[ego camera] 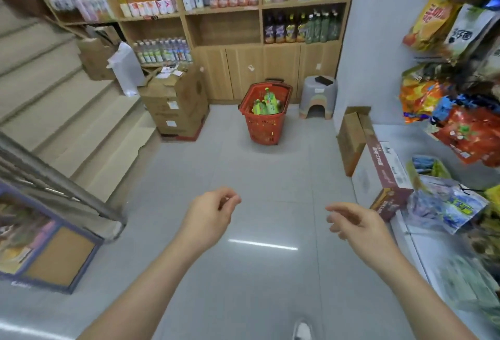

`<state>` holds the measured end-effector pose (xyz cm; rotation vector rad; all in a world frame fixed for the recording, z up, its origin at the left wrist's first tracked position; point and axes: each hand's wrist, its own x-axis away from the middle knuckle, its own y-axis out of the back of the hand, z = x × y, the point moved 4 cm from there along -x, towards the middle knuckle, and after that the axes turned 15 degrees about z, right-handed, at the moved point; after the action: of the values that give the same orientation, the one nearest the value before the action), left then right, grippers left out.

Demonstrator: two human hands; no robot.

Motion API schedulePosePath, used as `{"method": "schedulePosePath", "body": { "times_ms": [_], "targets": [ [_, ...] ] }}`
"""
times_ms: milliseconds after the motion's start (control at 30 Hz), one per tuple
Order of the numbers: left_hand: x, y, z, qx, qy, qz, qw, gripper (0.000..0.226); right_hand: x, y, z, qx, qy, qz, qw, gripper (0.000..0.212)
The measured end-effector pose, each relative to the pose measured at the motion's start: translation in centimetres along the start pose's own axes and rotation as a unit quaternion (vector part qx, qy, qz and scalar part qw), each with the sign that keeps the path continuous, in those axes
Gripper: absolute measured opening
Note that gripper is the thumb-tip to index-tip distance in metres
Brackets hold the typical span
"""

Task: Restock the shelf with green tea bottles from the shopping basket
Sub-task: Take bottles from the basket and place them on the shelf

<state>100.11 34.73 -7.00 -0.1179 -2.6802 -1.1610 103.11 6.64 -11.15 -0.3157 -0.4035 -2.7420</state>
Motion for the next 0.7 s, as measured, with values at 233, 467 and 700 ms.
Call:
{"method": "schedulePosePath", "body": {
  "times_ms": [233, 467, 700],
  "targets": [
    [-22.2, 2.6, 1.0, 0.047, 0.007, 0.018, 0.999, 0.019, -20.6, 5.5, -2.0, -0.209, -0.090, -0.041, 0.973, 0.014],
    [-40.0, 7.1, 2.5, -0.016, -0.012, 0.019, 1.000, 0.022, -41.4, 5.5, 2.3, -0.047, -0.092, 0.038, 0.994, 0.019],
    [-60.5, 12.8, 8.0, -0.067, -0.048, 0.082, 0.993, 0.020, -63.5, 0.3, 7.7, 0.048, -0.043, -0.030, 0.997, 0.011]
  ]
}}
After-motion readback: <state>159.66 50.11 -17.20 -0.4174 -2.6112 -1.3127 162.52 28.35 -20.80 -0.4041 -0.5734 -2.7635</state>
